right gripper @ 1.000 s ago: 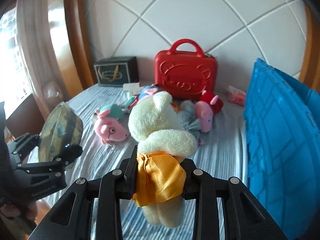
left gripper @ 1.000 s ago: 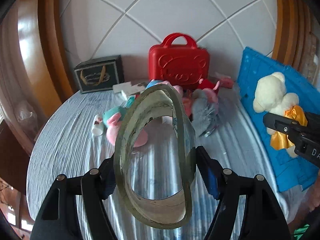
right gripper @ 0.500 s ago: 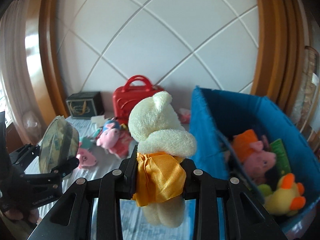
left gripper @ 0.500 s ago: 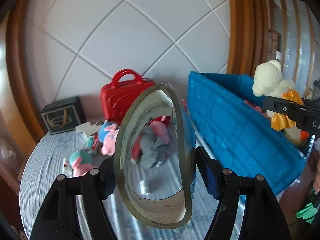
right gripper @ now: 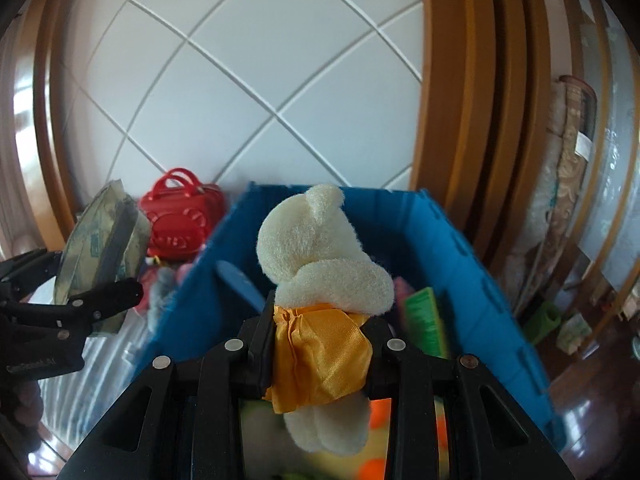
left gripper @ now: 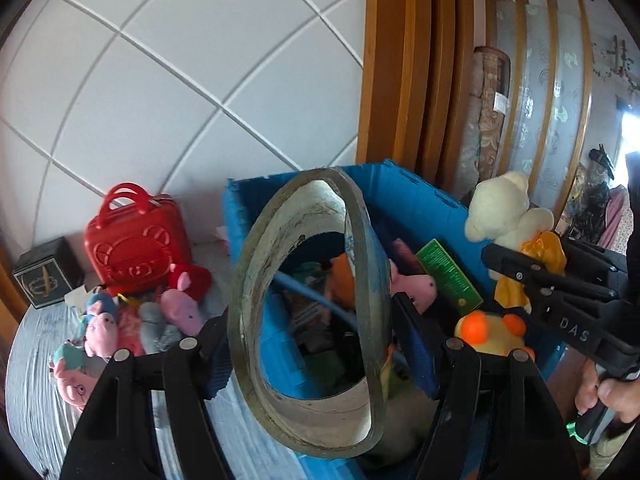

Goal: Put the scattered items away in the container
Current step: 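Carry the tape roll and teddy bear over the blue crate with both tools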

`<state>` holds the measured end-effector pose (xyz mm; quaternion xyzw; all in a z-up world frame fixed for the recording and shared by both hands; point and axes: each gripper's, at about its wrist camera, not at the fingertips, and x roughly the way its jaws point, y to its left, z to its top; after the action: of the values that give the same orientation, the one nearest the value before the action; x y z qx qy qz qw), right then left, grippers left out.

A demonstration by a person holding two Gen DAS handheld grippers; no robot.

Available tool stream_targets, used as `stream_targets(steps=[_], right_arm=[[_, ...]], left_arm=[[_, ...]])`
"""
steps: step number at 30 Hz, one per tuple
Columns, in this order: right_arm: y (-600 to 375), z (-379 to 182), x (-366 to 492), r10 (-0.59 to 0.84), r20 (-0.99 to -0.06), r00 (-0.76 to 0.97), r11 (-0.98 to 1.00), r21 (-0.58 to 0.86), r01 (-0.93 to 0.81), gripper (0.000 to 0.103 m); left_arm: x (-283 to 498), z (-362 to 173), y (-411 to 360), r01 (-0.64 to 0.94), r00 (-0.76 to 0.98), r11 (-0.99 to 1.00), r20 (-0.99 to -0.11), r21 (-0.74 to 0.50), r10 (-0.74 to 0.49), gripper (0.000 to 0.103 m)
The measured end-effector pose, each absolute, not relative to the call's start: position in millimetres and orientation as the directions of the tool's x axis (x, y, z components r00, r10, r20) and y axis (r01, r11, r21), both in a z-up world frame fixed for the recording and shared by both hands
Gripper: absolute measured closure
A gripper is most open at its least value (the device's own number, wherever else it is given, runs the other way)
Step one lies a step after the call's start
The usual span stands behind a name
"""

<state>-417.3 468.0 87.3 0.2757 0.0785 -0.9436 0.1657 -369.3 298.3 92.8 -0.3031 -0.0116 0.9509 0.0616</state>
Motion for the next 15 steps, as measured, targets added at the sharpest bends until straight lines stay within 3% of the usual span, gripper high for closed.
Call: stream_targets(steps=[8,15], right_arm=[[526.5,41.8,-470.2,-0.261,-0.701,-0.664,-0.914,-0.043,0.404,0.072],[555.0,9.0,-490.1,-0.303,-0.767,-0.566,-0.904,0.043,0.426,0.070]], left_arm=[[-431.2,51.2,382.2,-0.089,-0.633,-0.995,-0.768,-0.052,0.097,0.033],[-452.1,7.1,401.5,-0.055,-0.522,-0.998,-0.851,-0.032,0.056,0.033]])
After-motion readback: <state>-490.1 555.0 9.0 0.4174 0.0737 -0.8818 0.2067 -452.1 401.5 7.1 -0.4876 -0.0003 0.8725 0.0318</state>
